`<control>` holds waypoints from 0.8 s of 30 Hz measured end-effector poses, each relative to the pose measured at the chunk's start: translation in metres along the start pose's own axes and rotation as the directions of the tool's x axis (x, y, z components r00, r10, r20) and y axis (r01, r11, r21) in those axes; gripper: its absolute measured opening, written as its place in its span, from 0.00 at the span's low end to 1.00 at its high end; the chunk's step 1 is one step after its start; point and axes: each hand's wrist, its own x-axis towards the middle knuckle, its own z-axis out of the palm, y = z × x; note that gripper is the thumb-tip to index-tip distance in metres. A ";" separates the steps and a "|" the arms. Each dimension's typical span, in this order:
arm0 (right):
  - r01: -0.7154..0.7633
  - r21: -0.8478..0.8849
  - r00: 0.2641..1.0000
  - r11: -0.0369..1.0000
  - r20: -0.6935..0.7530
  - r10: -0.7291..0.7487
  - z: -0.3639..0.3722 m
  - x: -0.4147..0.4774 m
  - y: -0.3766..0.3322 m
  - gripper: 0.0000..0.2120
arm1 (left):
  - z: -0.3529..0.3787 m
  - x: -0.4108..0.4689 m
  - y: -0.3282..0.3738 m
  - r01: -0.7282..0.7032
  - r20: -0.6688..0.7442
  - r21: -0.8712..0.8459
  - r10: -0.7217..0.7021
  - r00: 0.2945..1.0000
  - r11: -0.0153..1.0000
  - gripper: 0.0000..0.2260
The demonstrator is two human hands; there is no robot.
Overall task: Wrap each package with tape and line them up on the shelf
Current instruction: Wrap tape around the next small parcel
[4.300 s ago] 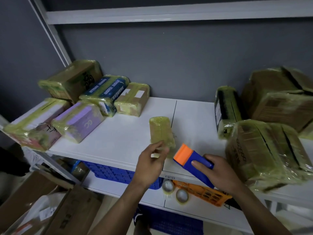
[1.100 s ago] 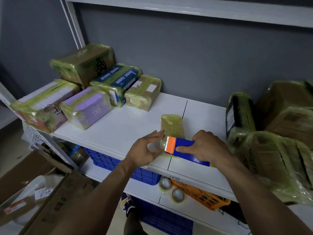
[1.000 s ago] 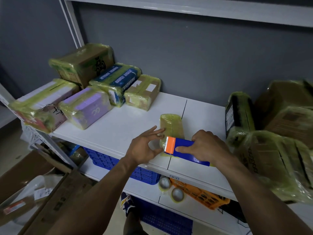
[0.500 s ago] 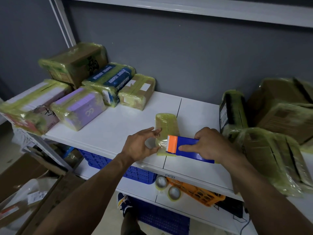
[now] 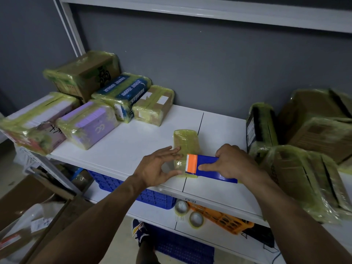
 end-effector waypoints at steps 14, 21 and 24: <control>0.013 0.062 1.000 0.998 -0.016 -0.012 0.001 -0.013 0.007 0.29 | 0.008 -0.003 -0.001 -0.083 -0.094 -0.009 0.081 0.992 0.997 0.16; -0.024 0.075 0.999 0.997 -0.033 0.027 -0.006 -0.016 0.029 0.33 | 0.014 -0.002 -0.001 -0.064 -0.076 -0.070 0.059 0.995 0.996 0.16; -0.027 0.067 0.999 0.997 -0.035 0.029 -0.006 -0.012 0.030 0.33 | 0.020 -0.001 0.001 -0.089 -0.060 -0.140 0.082 0.995 0.986 0.16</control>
